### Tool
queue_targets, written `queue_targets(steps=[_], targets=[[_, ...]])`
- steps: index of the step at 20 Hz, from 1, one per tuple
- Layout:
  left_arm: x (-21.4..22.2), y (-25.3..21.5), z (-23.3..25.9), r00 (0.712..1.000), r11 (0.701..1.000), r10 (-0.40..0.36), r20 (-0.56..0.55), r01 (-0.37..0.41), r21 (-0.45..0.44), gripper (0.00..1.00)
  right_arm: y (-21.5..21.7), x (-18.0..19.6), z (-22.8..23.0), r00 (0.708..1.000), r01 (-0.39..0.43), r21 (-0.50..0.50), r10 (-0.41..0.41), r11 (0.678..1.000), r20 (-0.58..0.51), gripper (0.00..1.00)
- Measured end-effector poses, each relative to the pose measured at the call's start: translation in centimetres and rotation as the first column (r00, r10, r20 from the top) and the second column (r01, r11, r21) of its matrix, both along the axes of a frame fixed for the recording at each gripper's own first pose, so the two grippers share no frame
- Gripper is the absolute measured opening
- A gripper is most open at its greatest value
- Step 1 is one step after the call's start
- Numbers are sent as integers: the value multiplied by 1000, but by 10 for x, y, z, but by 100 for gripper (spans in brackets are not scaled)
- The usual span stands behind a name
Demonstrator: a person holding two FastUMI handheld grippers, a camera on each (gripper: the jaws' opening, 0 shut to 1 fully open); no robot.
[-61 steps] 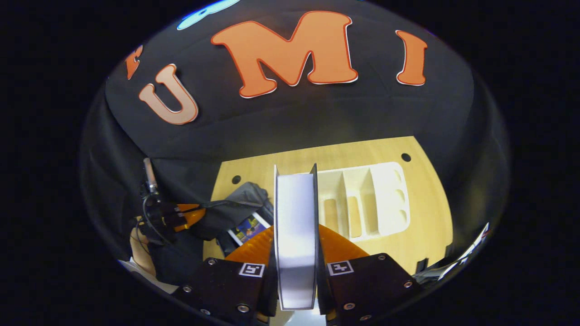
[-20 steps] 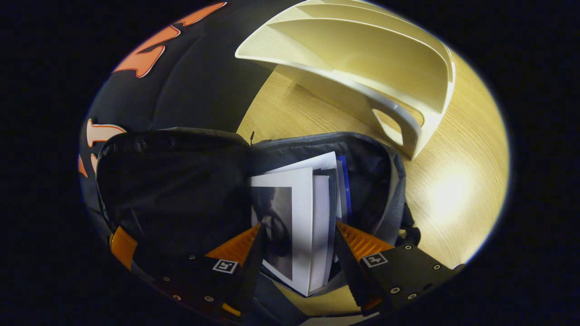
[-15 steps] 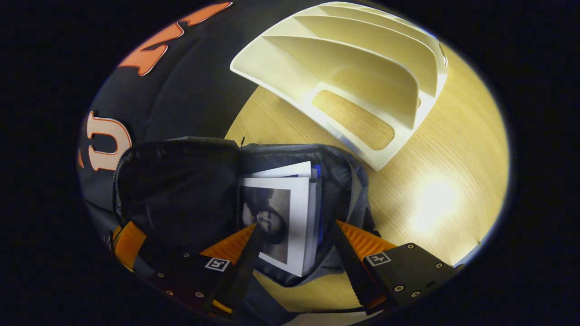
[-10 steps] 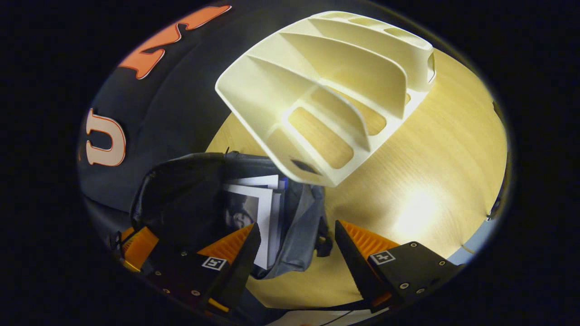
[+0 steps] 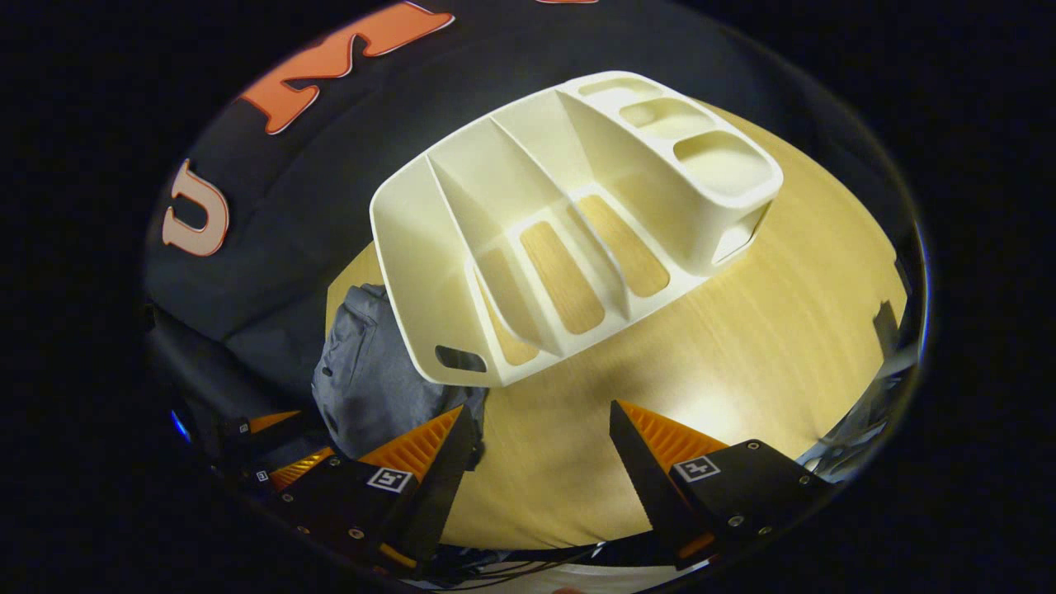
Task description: Open the schoolbag, grab two books from the bookshelf and put them into the schoolbag.
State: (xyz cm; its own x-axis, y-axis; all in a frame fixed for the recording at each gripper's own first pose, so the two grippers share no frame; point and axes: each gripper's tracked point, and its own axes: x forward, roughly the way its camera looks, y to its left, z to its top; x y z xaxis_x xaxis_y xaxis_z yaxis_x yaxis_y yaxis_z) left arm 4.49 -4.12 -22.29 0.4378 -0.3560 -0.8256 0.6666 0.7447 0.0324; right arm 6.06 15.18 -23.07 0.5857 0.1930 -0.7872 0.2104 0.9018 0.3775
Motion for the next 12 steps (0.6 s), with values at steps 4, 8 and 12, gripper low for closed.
queue_targets(steps=[4,8,12], targets=[[0,-16,25,981,998,60,184,-63,11,100,-60,11,38,992,-47,-133,62,990,107,99],[8,-37,76,939,995,93,332,-80,-54,99,-96,21,93,962,-54,-240,114,969,247,98],[21,-49,113,881,982,157,446,-93,-162,98,-111,22,147,907,-23,-316,153,948,392,98]])
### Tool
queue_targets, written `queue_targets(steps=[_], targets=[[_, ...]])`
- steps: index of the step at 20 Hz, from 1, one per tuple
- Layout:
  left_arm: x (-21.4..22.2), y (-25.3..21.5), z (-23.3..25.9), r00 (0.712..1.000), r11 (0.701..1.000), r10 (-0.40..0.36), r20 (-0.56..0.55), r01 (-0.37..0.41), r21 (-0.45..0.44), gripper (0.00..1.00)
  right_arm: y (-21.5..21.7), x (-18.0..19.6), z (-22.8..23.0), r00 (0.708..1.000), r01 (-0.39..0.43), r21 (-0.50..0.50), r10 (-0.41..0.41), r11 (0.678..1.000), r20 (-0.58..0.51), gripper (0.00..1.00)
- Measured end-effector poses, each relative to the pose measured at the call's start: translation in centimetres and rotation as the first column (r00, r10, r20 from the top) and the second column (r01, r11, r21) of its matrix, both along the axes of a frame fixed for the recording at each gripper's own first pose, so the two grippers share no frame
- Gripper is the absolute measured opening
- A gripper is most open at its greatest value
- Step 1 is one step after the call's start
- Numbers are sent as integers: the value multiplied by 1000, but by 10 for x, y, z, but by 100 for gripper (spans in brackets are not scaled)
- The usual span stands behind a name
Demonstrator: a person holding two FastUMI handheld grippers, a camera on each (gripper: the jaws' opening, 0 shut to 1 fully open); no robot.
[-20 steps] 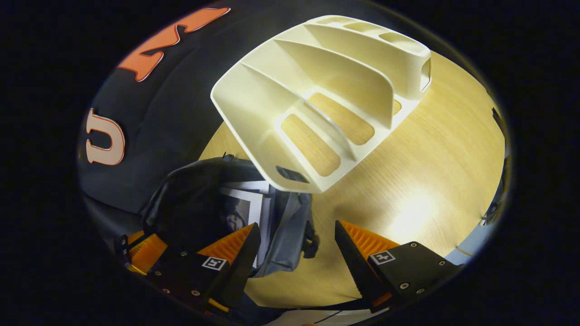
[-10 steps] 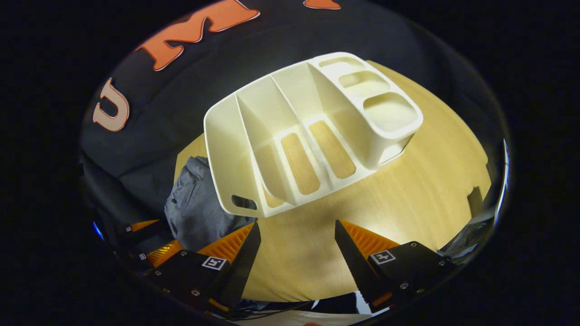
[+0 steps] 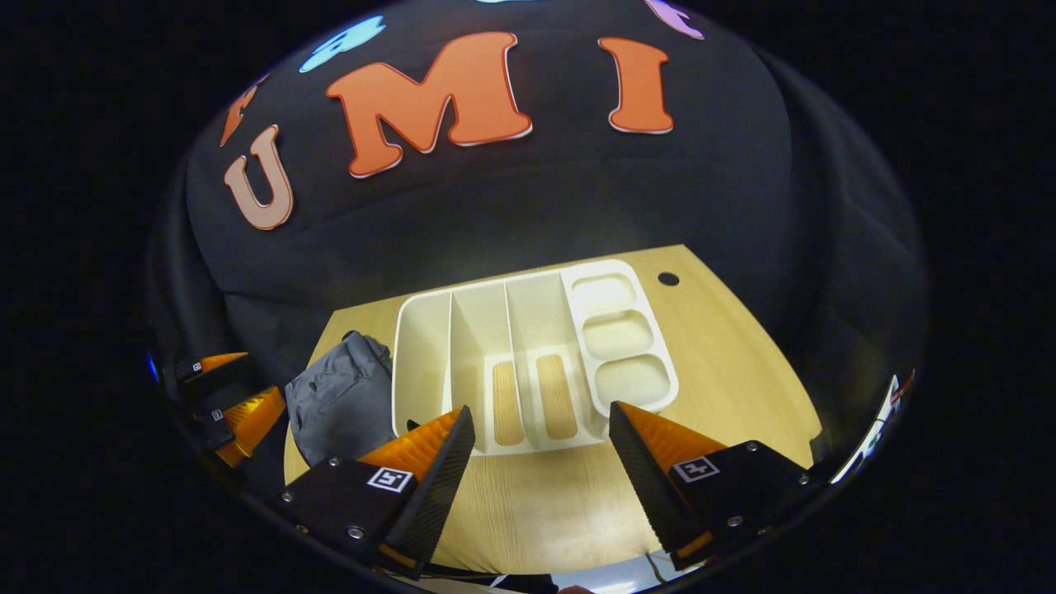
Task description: Open the schoolbag, grab two books from the bookshelf and put them into the schoolbag.
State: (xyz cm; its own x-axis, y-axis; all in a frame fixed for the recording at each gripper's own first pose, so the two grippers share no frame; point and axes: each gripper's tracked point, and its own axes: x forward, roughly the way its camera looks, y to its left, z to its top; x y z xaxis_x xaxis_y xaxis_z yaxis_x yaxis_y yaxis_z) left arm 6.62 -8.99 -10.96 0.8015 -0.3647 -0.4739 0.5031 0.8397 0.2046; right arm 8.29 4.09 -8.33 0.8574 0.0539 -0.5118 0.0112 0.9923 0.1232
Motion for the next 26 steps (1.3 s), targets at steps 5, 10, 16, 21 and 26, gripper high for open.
queue_targets(steps=[5,10,16,21,26], targets=[[4,-8,35,994,993,37,108,-24,-117,98,-9,-13,66,980,5,-54,5,999,197,98],[10,-15,59,977,981,62,205,-23,-190,98,-14,-24,108,931,32,-111,11,993,365,97],[-2,-6,70,959,967,135,251,-72,-243,98,-10,-29,114,911,40,-105,6,994,412,98],[-20,-8,75,951,962,134,279,-57,-266,98,-10,-43,106,905,35,-116,18,993,424,98],[-25,-3,64,958,963,141,252,-73,-261,100,-2,-40,94,923,25,-100,16,995,386,98]])
